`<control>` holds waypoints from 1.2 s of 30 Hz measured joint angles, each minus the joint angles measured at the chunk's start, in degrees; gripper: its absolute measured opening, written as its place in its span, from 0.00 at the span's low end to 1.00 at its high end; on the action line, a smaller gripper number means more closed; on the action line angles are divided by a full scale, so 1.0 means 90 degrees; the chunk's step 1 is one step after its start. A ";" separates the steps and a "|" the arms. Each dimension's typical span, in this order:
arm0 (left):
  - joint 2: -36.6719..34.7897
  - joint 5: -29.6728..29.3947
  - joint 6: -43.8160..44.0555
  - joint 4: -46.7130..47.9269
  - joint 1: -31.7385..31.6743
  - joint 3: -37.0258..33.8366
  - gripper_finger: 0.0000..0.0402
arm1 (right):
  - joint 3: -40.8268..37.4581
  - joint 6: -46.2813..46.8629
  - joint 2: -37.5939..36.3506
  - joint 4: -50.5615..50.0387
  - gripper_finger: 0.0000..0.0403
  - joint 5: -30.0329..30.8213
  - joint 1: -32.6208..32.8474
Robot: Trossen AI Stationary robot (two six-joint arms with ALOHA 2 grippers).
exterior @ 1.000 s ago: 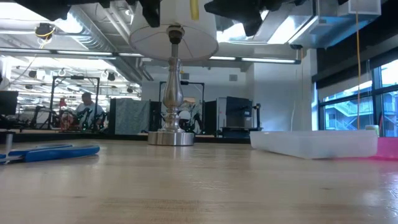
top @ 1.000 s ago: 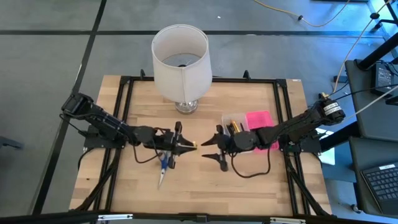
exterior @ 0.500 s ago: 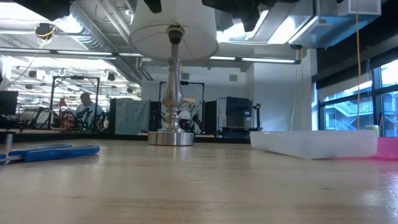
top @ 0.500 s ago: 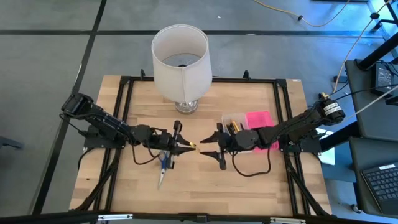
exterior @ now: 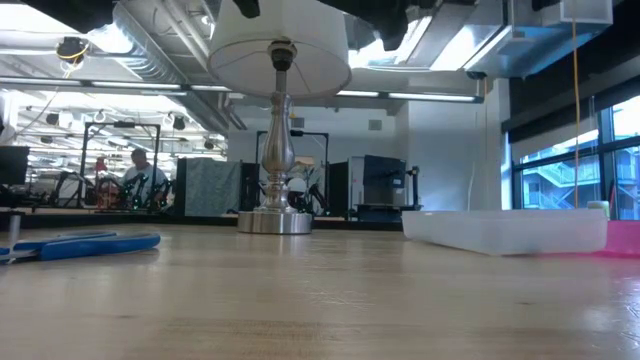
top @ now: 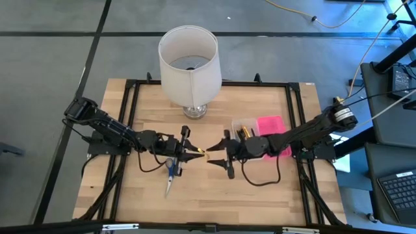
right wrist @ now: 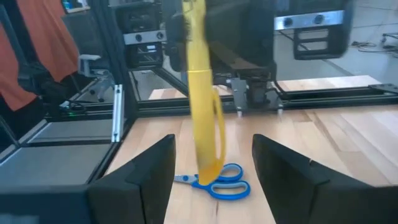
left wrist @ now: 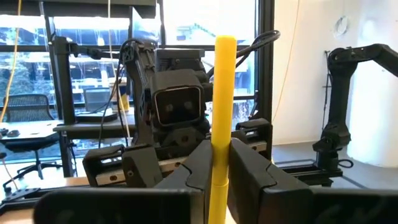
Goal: Pick & place school supplies into a supply box
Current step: Put the yellow pen into the supply box
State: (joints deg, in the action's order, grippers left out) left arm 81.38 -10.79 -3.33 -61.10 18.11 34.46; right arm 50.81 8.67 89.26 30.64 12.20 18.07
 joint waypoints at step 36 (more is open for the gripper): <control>0.0000 0.0503 -0.0403 -0.0046 -0.0119 0.0000 0.08 | 0.0000 -0.0002 0.0033 0.0249 0.31 -0.0247 -0.0013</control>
State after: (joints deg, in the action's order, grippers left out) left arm 81.38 -6.26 -6.96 -61.52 17.04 34.46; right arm 50.81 8.64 89.56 32.88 9.98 17.96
